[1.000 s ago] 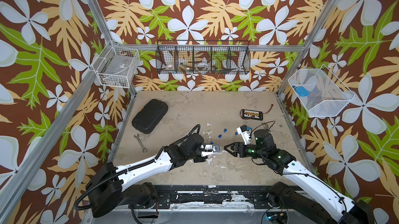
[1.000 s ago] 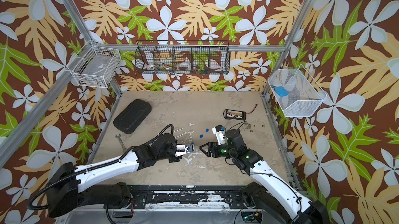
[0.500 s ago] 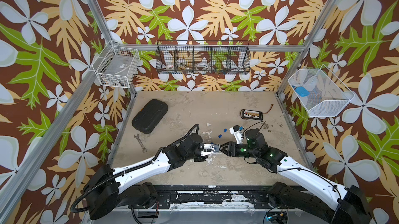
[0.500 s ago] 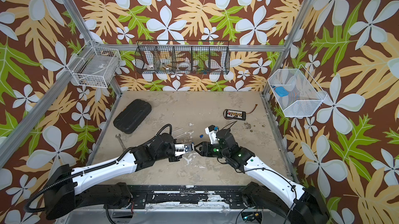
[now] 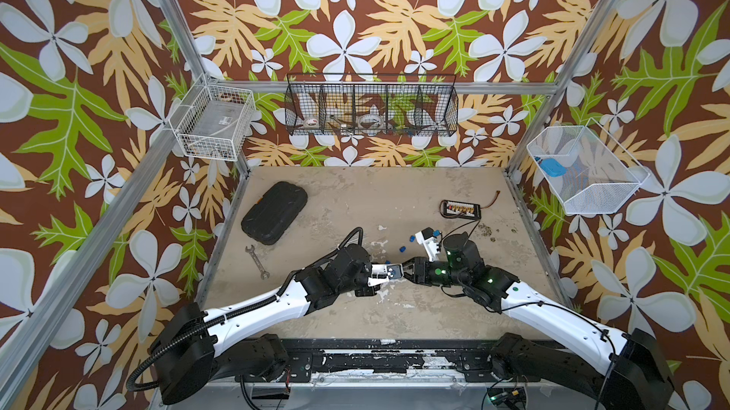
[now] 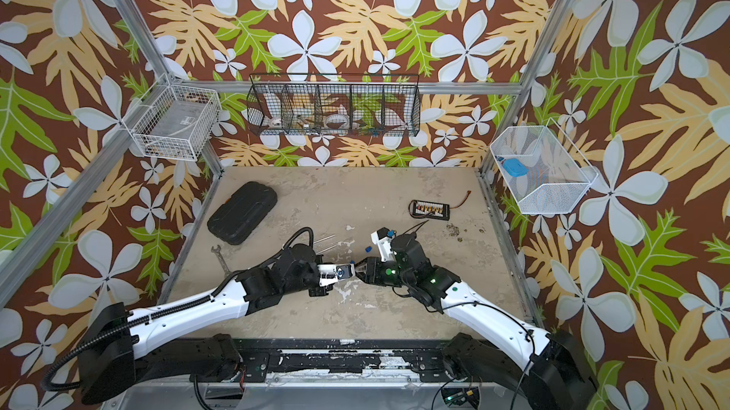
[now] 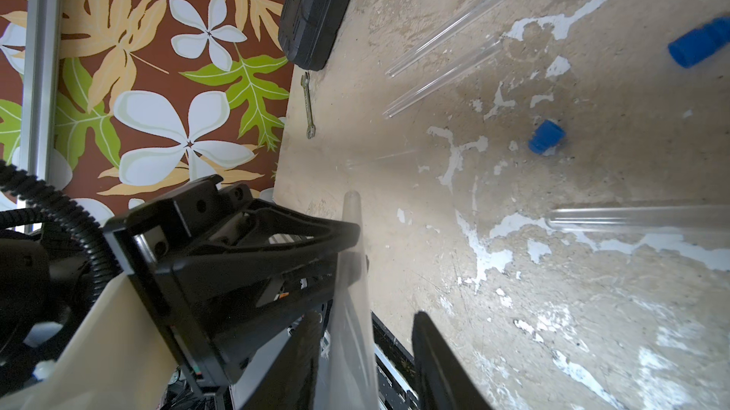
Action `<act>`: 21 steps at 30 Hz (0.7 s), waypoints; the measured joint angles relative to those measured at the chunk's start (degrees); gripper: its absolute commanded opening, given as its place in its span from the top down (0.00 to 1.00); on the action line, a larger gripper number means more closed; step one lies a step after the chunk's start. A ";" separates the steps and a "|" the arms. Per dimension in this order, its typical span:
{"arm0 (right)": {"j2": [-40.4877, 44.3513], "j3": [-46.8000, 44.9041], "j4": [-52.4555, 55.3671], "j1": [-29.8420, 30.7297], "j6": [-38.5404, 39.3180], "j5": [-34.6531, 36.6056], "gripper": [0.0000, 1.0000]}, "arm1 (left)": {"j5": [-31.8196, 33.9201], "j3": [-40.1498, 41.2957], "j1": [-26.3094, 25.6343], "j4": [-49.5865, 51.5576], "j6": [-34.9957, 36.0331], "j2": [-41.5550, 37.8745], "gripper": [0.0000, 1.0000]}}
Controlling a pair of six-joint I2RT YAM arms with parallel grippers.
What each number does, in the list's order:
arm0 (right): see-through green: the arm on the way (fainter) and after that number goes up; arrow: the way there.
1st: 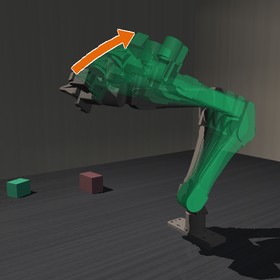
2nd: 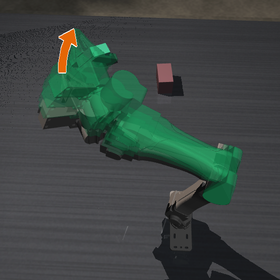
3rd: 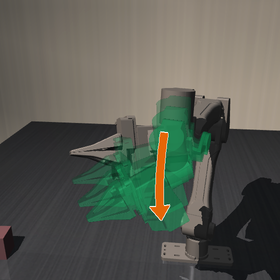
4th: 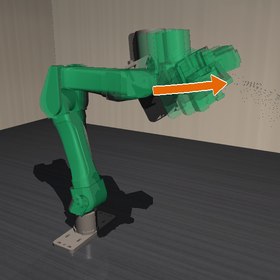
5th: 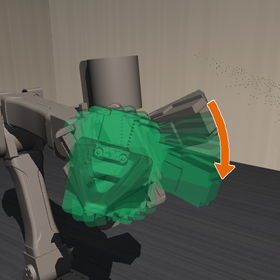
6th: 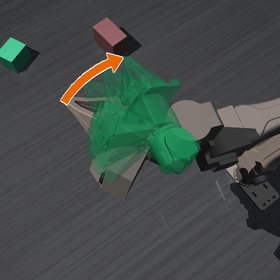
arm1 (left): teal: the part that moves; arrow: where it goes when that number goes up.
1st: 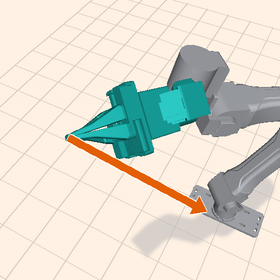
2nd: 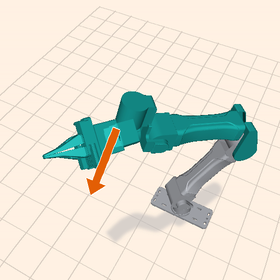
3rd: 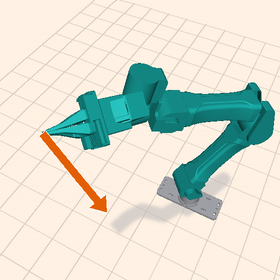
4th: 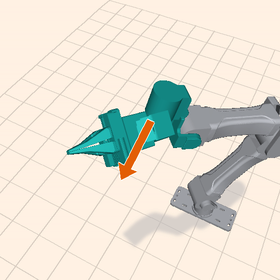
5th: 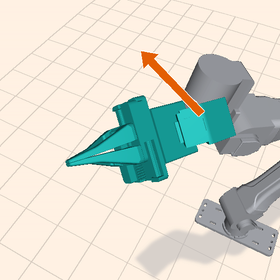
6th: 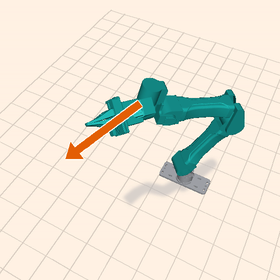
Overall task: Insert stoppers into test tubes
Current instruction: Adjust the test tube.
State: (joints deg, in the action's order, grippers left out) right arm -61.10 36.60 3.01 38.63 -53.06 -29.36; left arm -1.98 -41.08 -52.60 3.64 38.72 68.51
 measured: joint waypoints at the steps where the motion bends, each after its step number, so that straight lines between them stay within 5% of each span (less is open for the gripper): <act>1: -0.04 0.07 0.00 0.02 -0.37 -0.22 0.62 | -0.02 0.00 0.00 0.00 0.11 -0.02 0.87; 21: -0.26 0.26 -0.83 0.42 -0.48 -0.35 0.78 | -0.48 0.72 0.00 -0.90 0.37 -0.81 0.87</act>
State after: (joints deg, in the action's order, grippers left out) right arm -61.36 36.86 2.17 39.05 -53.54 -29.71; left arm -2.46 -40.36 -52.60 2.74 39.09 67.70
